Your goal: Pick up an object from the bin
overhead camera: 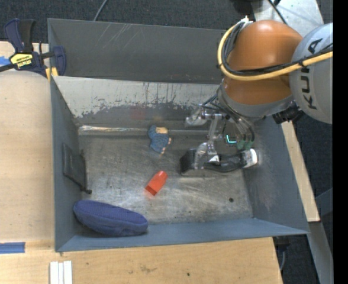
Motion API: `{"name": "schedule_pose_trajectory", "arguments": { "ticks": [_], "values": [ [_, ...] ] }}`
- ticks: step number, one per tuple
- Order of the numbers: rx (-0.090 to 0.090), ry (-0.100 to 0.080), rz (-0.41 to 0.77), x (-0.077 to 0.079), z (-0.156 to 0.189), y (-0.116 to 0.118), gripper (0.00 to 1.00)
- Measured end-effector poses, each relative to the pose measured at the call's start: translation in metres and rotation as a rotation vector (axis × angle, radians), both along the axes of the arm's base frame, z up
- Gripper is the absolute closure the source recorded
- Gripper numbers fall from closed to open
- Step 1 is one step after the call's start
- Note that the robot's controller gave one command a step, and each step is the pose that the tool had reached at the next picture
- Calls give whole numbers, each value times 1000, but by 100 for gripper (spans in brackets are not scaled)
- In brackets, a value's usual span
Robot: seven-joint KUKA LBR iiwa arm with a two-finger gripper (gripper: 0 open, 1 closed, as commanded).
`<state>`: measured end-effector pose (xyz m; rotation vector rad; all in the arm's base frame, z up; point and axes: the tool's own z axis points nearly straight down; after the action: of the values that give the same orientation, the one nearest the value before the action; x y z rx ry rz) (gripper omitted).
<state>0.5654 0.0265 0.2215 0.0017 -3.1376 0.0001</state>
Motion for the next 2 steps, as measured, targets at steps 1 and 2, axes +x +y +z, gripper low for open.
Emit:
{"name": "schedule_pose_trajectory", "arguments": {
  "ticks": [1, 2],
  "values": [
    [5, -1, 236, 15, -143, -77, 0],
    [3, -1, 237, 14, -142, -77, 100]
  ]
}}
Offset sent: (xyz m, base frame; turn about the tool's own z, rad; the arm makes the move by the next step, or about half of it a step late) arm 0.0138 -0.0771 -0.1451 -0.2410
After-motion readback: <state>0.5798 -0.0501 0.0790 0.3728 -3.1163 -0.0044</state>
